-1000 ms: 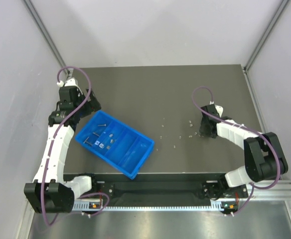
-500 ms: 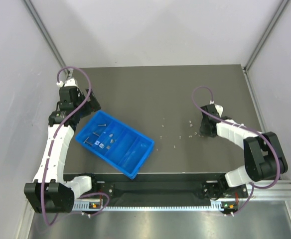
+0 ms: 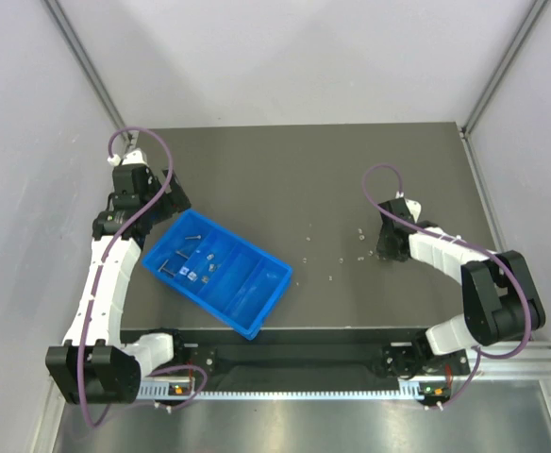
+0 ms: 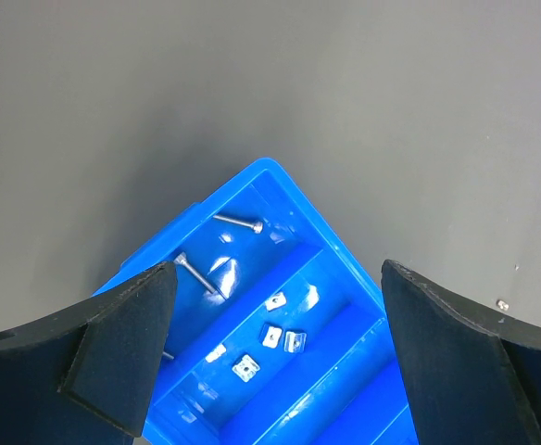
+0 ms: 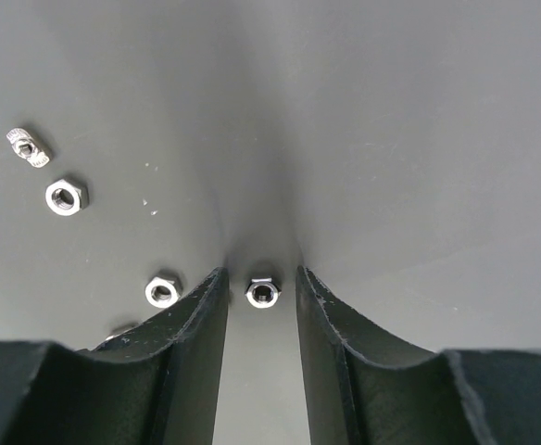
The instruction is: Sort the screws and nuts into containers
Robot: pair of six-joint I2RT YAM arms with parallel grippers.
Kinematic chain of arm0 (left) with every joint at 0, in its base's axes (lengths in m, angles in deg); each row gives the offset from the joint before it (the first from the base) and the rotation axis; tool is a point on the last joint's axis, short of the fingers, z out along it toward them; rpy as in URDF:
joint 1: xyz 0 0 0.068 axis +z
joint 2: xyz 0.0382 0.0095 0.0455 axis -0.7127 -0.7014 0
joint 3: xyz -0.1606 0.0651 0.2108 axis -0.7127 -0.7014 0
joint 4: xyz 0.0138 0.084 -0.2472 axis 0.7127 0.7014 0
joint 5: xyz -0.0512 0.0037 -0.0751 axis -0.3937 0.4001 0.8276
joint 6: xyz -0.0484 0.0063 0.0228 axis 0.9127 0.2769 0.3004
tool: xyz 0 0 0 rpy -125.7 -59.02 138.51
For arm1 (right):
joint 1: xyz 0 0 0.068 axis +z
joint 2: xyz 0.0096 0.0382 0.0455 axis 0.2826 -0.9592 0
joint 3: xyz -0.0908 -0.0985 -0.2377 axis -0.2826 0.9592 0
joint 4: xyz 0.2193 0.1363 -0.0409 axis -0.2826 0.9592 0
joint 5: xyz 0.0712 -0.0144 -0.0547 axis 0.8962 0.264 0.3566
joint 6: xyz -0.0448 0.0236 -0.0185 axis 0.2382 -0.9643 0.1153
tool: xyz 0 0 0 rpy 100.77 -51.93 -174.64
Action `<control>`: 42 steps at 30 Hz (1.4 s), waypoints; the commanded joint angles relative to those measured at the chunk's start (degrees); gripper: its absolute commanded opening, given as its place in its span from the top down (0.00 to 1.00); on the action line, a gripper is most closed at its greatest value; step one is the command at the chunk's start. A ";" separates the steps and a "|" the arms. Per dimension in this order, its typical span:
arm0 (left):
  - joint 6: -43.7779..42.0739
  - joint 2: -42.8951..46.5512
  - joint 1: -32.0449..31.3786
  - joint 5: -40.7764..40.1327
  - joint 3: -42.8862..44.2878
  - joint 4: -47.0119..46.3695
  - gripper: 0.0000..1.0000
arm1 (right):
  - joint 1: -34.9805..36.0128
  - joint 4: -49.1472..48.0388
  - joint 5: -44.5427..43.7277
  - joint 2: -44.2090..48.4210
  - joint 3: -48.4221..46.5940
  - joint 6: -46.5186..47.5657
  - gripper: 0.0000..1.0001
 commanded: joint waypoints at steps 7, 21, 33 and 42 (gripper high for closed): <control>-0.71 0.90 -0.22 -0.13 0.04 -2.15 0.04 | 0.87 3.79 1.29 -2.69 0.98 -2.11 0.73; -0.27 0.81 -0.23 -0.13 0.30 -2.23 0.05 | 2.10 6.16 1.29 1.17 0.02 -2.99 0.91; 0.35 0.82 -0.14 -1.98 -0.23 -2.50 0.05 | 12.35 14.16 -1.87 5.75 -15.08 -2.29 0.93; 0.00 1.87 -0.23 -1.80 -0.31 -2.32 0.04 | 14.50 16.27 -5.21 3.46 -15.04 -3.34 0.56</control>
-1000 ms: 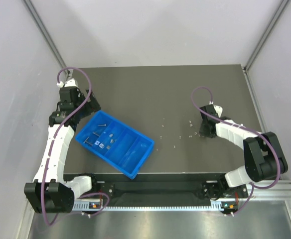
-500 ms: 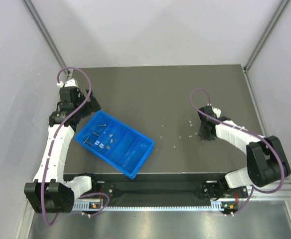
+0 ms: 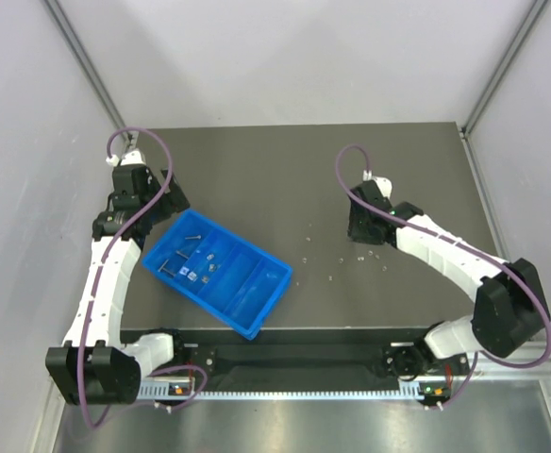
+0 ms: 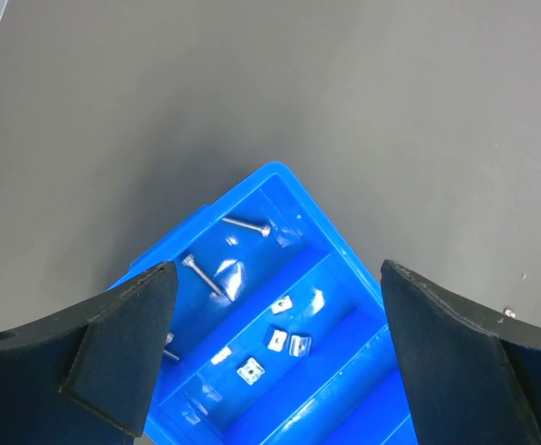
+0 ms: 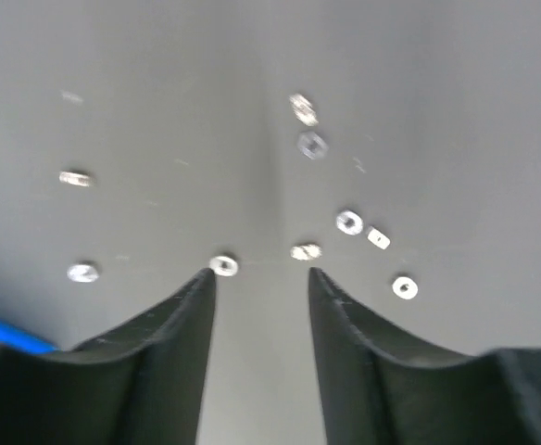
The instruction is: Sort the screws and nuts into containers
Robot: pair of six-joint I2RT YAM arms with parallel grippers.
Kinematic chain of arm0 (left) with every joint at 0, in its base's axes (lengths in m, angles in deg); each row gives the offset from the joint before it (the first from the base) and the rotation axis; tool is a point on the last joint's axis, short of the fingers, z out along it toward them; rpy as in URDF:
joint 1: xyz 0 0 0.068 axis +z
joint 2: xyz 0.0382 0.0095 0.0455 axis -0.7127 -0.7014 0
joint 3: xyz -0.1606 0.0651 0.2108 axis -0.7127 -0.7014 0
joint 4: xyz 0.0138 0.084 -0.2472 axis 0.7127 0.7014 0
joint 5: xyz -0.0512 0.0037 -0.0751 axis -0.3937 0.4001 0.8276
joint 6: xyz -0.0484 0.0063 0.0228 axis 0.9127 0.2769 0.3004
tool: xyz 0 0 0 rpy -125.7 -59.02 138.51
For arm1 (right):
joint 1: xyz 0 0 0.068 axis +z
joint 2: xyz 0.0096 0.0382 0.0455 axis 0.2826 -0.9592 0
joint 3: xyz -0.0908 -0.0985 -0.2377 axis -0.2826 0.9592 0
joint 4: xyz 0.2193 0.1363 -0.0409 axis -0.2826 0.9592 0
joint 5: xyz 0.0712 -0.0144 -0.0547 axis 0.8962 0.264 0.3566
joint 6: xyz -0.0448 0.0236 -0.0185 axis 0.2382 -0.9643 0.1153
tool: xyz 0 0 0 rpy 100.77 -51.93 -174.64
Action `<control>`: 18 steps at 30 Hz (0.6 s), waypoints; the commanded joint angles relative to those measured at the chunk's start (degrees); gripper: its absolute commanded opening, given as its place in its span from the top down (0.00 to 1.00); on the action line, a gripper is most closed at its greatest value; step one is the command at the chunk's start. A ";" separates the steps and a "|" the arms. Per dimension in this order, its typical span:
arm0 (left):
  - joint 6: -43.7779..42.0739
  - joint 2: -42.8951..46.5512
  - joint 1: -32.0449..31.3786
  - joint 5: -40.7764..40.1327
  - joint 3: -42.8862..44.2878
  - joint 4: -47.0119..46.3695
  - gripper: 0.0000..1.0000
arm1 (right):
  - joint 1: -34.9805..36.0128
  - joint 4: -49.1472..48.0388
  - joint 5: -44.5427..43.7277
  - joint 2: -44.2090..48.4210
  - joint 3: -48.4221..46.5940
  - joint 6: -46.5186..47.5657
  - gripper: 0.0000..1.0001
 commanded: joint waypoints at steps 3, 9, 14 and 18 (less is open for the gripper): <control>-0.20 1.52 -0.12 0.14 -0.29 -2.45 0.04 | -4.02 1.17 -3.03 3.02 8.81 -1.44 0.49; -0.02 1.52 -0.20 0.58 -0.38 -2.72 0.04 | -7.38 -2.25 -0.83 7.43 17.61 -4.52 0.48; 0.06 1.43 -0.29 0.76 -0.29 -2.72 0.04 | -8.08 -5.94 -0.57 3.93 18.95 -4.17 0.50; -0.02 1.43 -0.20 0.41 -0.21 -2.46 0.04 | -8.08 -8.41 -1.70 1.98 19.12 -3.21 0.51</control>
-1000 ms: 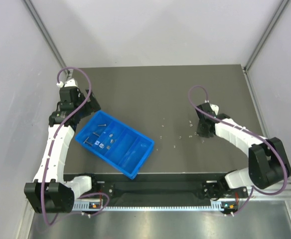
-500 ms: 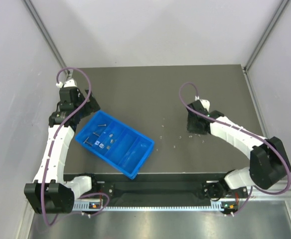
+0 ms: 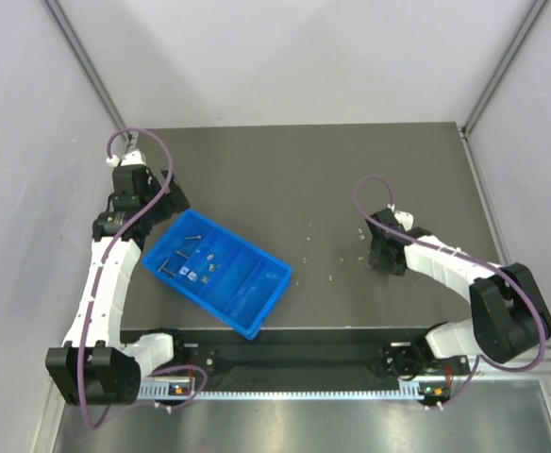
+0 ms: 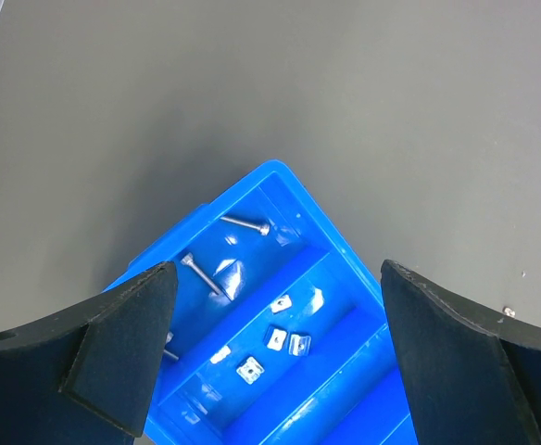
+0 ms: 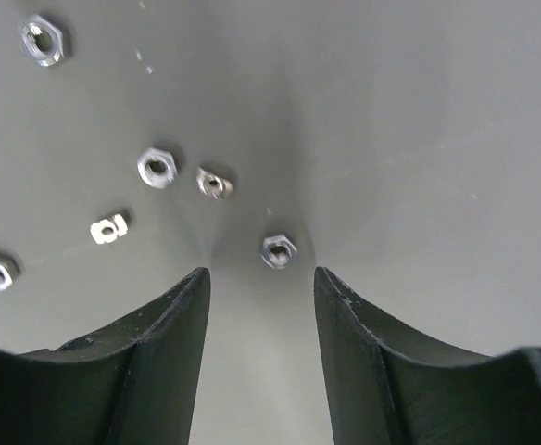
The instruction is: Sort the screws and nuts into containers
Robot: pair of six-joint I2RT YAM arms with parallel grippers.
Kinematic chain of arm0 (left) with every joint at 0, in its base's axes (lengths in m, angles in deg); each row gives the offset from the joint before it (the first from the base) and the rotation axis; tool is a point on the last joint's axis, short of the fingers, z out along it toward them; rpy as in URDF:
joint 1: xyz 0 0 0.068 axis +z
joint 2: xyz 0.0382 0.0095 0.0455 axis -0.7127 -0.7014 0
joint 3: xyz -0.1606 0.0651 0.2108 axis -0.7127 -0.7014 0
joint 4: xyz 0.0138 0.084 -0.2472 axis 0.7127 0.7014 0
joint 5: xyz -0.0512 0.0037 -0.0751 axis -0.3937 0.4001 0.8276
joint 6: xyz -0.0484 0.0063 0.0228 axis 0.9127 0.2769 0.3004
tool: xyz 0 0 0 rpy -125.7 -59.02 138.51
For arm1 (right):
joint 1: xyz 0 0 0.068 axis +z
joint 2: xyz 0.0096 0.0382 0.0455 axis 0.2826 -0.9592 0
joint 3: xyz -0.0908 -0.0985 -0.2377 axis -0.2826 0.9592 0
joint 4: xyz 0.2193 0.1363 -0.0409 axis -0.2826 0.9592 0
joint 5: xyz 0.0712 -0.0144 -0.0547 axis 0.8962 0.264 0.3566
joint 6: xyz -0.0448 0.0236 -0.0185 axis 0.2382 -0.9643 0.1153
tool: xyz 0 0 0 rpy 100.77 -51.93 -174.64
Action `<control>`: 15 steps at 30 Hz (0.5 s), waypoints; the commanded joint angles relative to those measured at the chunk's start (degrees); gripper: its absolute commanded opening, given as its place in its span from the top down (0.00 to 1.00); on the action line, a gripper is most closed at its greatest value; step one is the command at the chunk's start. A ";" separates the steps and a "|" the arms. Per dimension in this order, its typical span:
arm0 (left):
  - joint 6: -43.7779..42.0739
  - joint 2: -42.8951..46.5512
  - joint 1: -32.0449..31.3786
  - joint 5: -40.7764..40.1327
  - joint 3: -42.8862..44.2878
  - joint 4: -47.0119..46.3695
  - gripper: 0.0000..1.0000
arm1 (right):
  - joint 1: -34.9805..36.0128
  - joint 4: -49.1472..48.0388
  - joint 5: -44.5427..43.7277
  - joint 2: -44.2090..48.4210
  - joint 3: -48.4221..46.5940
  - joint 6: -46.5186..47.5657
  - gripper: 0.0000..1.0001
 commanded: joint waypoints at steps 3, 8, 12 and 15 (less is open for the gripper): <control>-0.02 1.28 -0.18 0.01 0.08 -2.30 0.04 | -0.74 -5.53 -2.28 -1.85 -0.35 0.40 0.51; 0.15 0.84 -0.18 0.10 0.25 -2.30 0.04 | -1.18 -6.67 -1.85 -2.46 0.87 0.23 0.53; 0.15 0.58 -0.18 0.10 0.34 -2.30 0.04 | -1.62 -7.11 -1.75 -2.90 1.58 0.14 0.54; 0.33 0.57 -0.18 0.19 0.43 -2.04 0.04 | -1.79 -6.94 -1.05 -3.08 1.93 -0.04 0.55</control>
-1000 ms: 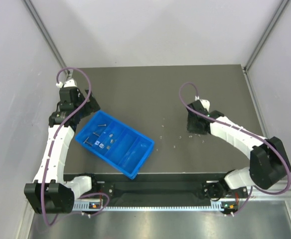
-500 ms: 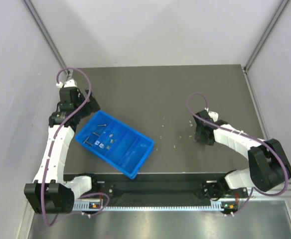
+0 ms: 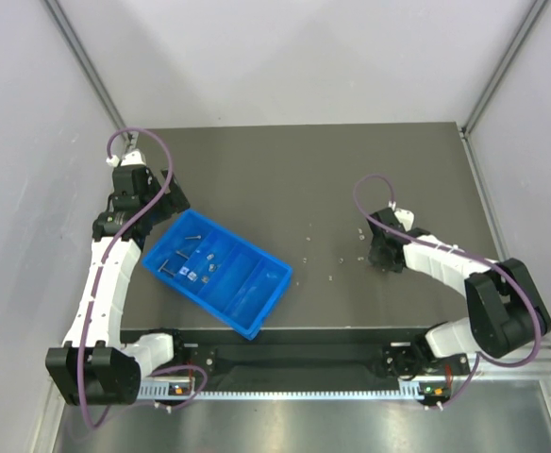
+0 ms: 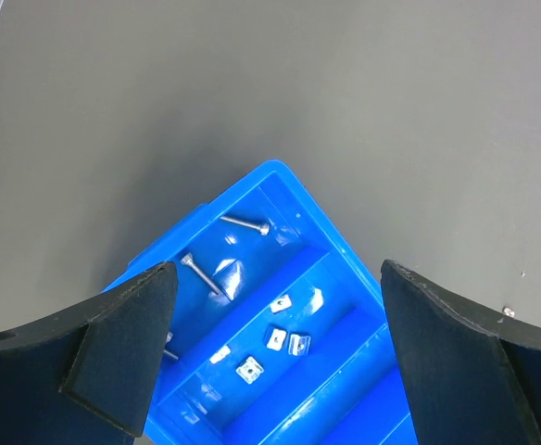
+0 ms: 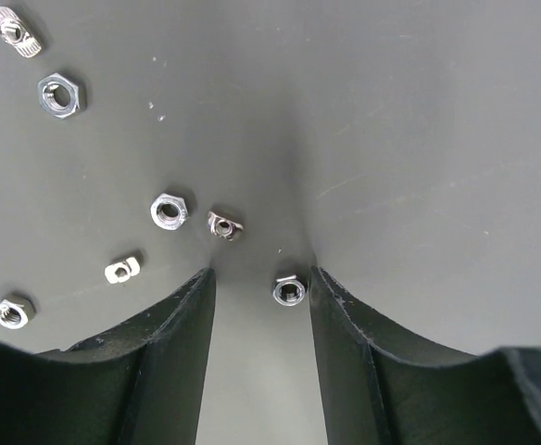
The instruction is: Sort the screws and nuts into containers
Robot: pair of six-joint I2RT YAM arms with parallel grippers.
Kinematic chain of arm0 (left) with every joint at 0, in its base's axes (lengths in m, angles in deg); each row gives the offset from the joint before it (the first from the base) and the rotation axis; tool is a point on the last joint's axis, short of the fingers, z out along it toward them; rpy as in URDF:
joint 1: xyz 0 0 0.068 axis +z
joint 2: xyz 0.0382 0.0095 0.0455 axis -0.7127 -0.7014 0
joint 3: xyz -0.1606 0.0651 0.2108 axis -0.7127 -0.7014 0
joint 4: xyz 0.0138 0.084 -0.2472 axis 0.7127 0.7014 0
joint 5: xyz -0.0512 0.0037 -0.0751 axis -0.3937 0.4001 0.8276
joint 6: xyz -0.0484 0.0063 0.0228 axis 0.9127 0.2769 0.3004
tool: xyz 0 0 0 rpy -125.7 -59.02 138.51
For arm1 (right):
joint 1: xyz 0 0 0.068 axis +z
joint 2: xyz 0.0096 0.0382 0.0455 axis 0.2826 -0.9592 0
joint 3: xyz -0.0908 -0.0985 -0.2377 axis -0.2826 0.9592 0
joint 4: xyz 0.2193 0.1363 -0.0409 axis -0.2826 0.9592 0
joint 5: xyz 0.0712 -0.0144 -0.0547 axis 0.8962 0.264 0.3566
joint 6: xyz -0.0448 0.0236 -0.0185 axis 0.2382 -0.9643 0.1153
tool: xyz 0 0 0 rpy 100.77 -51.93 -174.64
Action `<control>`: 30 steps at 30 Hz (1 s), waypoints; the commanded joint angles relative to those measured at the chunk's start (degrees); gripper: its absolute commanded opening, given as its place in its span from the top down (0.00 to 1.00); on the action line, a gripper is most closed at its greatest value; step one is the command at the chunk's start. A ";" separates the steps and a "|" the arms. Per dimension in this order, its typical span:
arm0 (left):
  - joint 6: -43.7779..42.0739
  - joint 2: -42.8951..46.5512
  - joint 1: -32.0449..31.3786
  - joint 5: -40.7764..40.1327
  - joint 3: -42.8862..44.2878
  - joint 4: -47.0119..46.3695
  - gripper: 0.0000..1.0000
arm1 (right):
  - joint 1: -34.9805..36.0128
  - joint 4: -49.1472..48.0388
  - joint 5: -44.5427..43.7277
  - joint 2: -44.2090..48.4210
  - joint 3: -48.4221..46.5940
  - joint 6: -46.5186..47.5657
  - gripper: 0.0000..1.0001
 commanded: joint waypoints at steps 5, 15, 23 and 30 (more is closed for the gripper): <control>0.33 0.58 -0.18 0.10 0.45 -2.06 0.05 | -0.72 -0.60 -0.09 0.51 2.57 -0.89 0.61; 0.50 -0.04 -0.18 0.72 0.80 -2.15 0.05 | -0.72 2.04 1.14 3.32 4.07 -2.47 0.66; 0.50 -0.30 -0.18 0.80 0.63 -2.24 0.05 | -0.81 2.31 -0.70 2.89 4.42 -2.04 0.69; 0.42 -0.22 -0.18 0.72 0.45 -2.41 0.05 | -1.07 0.20 -1.58 0.08 3.28 -1.16 0.69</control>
